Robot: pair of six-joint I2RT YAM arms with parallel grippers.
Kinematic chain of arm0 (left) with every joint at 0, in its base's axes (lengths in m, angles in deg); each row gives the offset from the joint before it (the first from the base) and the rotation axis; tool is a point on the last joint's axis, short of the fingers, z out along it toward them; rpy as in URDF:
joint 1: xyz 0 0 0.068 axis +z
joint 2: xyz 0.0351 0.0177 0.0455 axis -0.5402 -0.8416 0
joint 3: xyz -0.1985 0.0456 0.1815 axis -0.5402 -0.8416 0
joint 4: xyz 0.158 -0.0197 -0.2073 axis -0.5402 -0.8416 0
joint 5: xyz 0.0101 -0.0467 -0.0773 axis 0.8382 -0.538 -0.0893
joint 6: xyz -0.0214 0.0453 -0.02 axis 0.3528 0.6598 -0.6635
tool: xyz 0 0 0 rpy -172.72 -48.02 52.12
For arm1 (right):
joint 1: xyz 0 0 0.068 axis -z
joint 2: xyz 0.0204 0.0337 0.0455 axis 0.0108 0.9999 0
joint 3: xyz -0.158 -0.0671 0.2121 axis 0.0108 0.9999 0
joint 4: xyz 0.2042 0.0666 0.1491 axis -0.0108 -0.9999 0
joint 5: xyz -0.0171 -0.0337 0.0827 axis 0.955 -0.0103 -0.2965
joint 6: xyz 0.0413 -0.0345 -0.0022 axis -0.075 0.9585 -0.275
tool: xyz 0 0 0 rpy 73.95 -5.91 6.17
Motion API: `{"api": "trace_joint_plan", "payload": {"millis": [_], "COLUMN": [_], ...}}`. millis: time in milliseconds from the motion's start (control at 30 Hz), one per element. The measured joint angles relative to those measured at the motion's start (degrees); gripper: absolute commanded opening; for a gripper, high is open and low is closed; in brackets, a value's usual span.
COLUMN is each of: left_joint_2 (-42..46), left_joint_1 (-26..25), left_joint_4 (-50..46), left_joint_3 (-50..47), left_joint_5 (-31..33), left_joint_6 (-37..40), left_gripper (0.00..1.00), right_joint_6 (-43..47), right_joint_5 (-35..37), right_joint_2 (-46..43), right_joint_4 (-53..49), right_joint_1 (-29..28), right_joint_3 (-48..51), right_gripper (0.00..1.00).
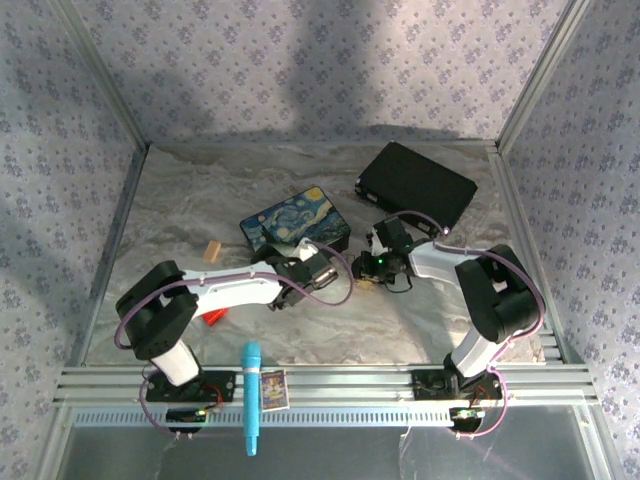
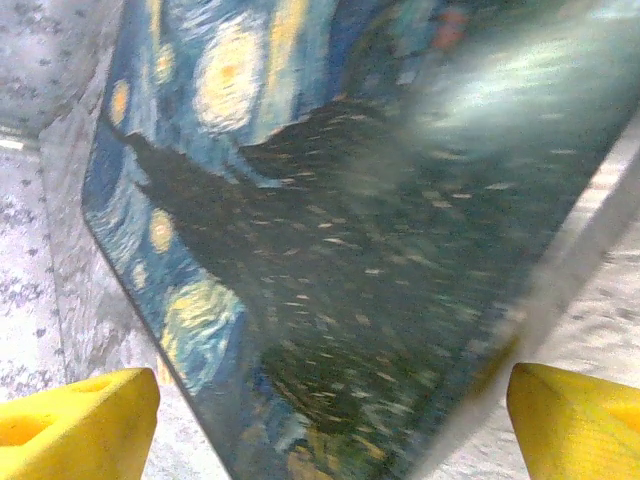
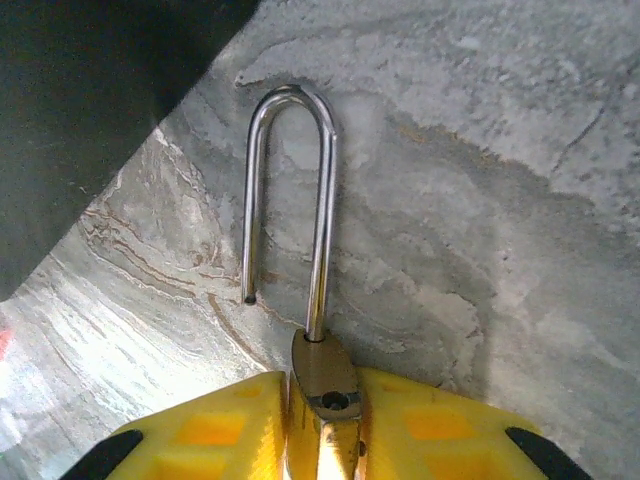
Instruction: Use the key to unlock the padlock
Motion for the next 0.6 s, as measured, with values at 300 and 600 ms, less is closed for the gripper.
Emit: {"api": "trace_joint_plan", "payload": {"millis": [300, 600], "left_joint_2": [2.6, 3.0], "left_joint_1": [9.1, 14.8], "left_joint_4": [0.4, 4.6], "left_joint_3": [-0.6, -3.1], "left_joint_5": [-2.9, -7.4], "left_joint_6": [-0.4, 1.2], "left_gripper": [0.89, 0.89], "right_joint_6": [2.4, 3.1], "right_joint_5": [3.9, 9.9], "right_joint_2": [-0.9, -2.8], "right_joint_4": [-4.3, -8.7], "right_joint_1": [-1.8, -5.0], "right_joint_3": [-1.8, -3.0], "right_gripper": [0.39, 0.58]}}
